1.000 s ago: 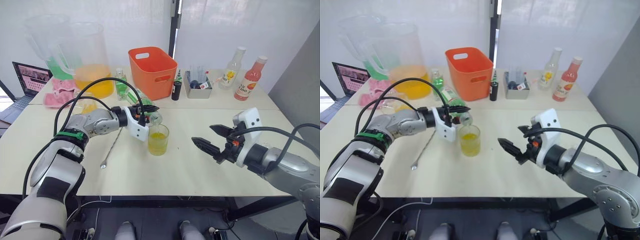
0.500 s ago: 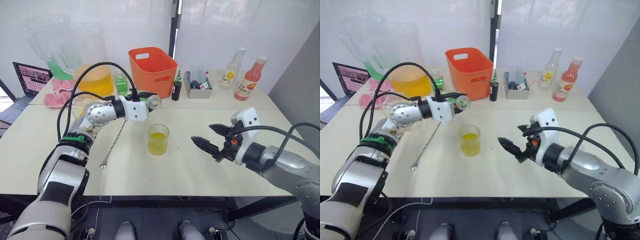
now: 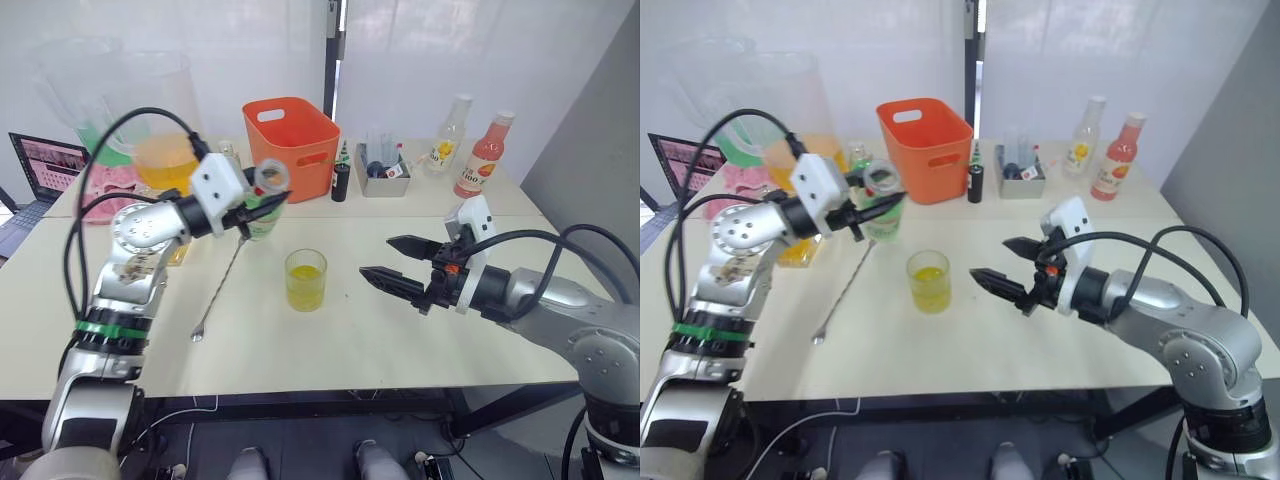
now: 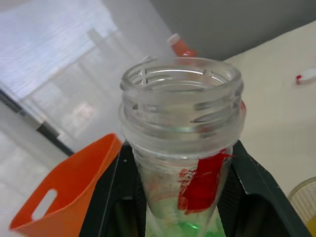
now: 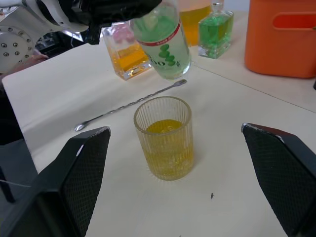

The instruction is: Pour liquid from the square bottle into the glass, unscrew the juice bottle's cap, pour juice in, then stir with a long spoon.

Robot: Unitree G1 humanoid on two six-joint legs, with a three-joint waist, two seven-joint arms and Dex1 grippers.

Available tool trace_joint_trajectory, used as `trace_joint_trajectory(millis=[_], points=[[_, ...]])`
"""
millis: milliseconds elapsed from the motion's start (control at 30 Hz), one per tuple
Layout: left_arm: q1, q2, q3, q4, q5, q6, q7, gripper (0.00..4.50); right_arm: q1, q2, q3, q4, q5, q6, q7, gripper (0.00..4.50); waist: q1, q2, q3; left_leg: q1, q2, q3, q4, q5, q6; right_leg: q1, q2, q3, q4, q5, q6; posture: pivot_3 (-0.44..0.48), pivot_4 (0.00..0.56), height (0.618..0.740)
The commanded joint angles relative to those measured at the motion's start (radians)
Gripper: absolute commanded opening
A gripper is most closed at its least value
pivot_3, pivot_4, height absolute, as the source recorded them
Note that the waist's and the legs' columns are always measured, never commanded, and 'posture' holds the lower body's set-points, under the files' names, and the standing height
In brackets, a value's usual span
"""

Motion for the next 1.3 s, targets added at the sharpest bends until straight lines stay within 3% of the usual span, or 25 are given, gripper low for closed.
trace_joint_trajectory(millis=[33,167,333,400,533,767,867,1000,1300], points=[[0.041,0.014,0.083,-0.143,-0.047,0.097,0.055,1.26,-0.046,-0.005,0.014,0.029,-0.038,-0.033,0.077,4.50,0.000,0.000,0.000,0.000,0.000,0.000,0.000,0.000,0.000,0.000,0.000,0.000,0.000,0.000,-0.001,0.000,0.150,0.731],[0.120,0.036,0.164,-0.253,-0.135,0.238,0.064,1.26,-0.082,0.000,0.041,0.060,-0.061,-0.040,0.154,4.50,0.005,0.000,0.000,-0.001,0.000,-0.001,0.001,0.000,0.000,0.000,0.000,-0.001,0.000,-0.001,-0.001,0.000,0.150,0.731],[0.304,0.122,0.376,-0.351,-0.291,0.431,0.047,1.26,-0.144,0.000,0.058,0.103,-0.013,-0.025,0.321,4.50,-0.013,0.000,0.000,0.000,0.000,-0.001,-0.001,0.000,0.000,-0.001,0.000,-0.001,0.000,-0.002,-0.003,0.000,0.150,0.731],[0.334,0.136,0.407,-0.371,-0.310,0.456,0.055,1.26,-0.151,-0.001,0.057,0.109,-0.012,-0.022,0.350,4.50,-0.019,0.000,0.000,0.001,0.000,-0.002,-0.002,0.000,0.000,-0.001,0.000,-0.002,0.001,-0.003,-0.004,0.000,0.150,0.731],[0.514,0.126,0.652,-0.360,-0.332,0.499,0.120,1.26,-0.179,-0.003,0.061,0.124,-0.001,-0.022,0.421,4.50,-0.024,0.000,0.000,0.001,0.000,-0.003,-0.002,0.000,0.000,-0.001,0.000,-0.003,0.001,-0.005,-0.006,0.000,0.150,0.731],[0.612,0.099,0.765,-0.302,-0.319,0.457,0.179,1.26,-0.211,-0.004,0.073,0.142,-0.018,-0.010,0.457,4.50,-0.009,-0.003,-0.001,0.001,0.000,-0.004,-0.002,-0.004,-0.006,0.000,-0.001,-0.005,0.001,-0.007,-0.008,0.000,0.150,0.731],[0.558,0.096,0.778,-0.129,-0.258,0.418,0.280,1.26,-0.211,0.027,0.060,0.123,-0.009,-0.015,0.420,4.50,-0.009,-0.004,-0.002,0.001,0.000,-0.004,-0.002,-0.005,-0.008,0.000,-0.001,-0.005,0.000,-0.006,-0.009,0.000,0.150,0.731],[0.447,0.138,0.724,0.041,-0.215,0.389,0.314,1.26,-0.203,0.038,0.045,0.095,0.002,-0.003,0.378,4.50,-0.012,-0.005,-0.002,0.001,0.000,-0.006,-0.003,-0.005,-0.008,-0.001,0.000,-0.006,0.000,-0.006,-0.009,0.000,0.150,0.731],[-0.006,0.240,0.528,0.629,-0.080,0.207,0.301,1.26,-0.121,0.036,-0.013,-0.007,0.032,0.014,0.254,4.50,0.006,-0.006,-0.004,0.000,0.000,-0.007,-0.004,-0.005,-0.008,-0.001,0.000,-0.009,0.000,-0.006,-0.010,0.000,0.150,0.731]])
